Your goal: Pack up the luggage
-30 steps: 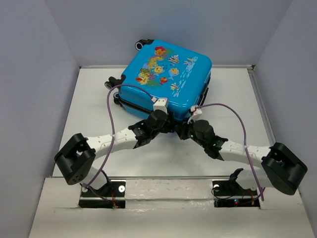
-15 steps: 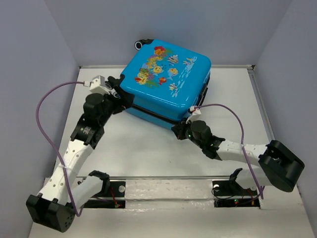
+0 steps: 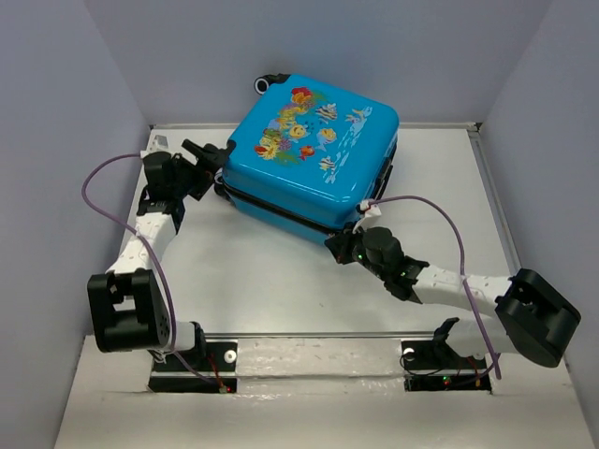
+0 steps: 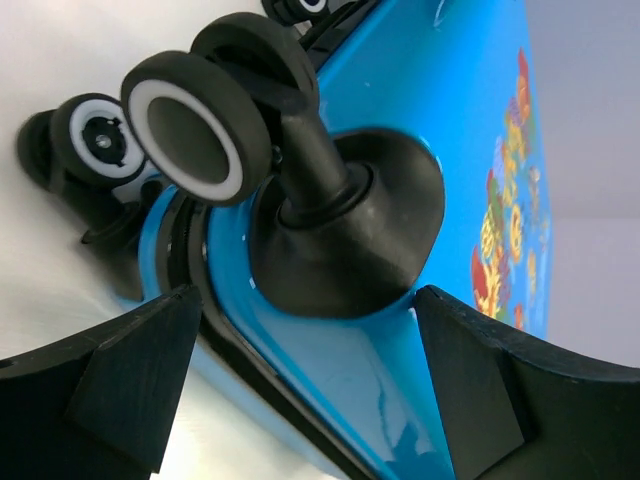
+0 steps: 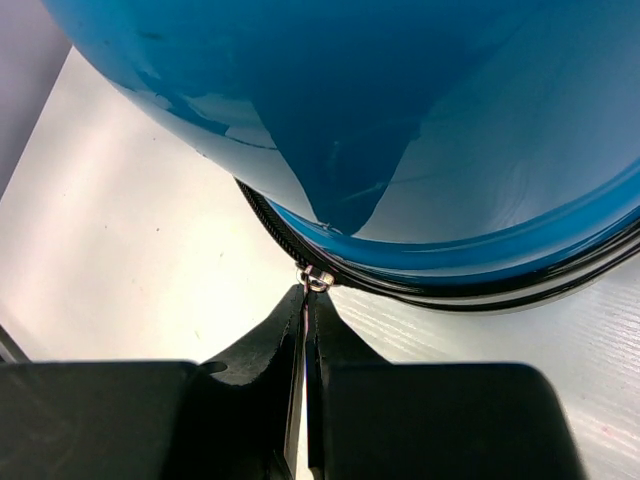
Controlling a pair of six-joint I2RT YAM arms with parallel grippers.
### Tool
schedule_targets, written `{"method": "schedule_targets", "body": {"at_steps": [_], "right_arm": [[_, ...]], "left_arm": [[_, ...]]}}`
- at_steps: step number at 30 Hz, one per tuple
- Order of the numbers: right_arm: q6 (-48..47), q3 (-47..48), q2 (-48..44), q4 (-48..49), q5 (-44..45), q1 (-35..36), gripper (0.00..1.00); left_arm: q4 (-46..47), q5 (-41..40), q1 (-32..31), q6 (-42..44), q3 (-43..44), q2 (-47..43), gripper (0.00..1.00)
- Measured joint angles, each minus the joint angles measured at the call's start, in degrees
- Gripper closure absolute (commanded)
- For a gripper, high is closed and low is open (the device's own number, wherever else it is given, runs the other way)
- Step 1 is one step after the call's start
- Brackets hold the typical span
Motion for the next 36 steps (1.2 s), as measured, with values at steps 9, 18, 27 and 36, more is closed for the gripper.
{"method": "schedule_targets", "body": {"at_steps": [9,18,27,36], "right_arm": [[-0.61,-0.35,-0.42,-0.02,-0.57,-0.02,0.93],[-0.59,-1.2,-0.5,0.66,-0.83,-0.02,0.93],[-0.59,-1.49,-1.22,0.74,-0.9,-0.02,0.93],[-0.59,-1.49,-1.22,0.72,-0.92,-0.02,0.93]], "left_arm": [[4.57,0.5,1.97,-4.26,6.54,7.02,0.01],[6.23,0.61,3.56,-5.7,10.23,14.8,0.05],[7.23,1.09,3.58,-7.91,13.11,18.53,0.18],[11.21,2.58,3.85,-12.74,13.9,21.81,0.94]]}}
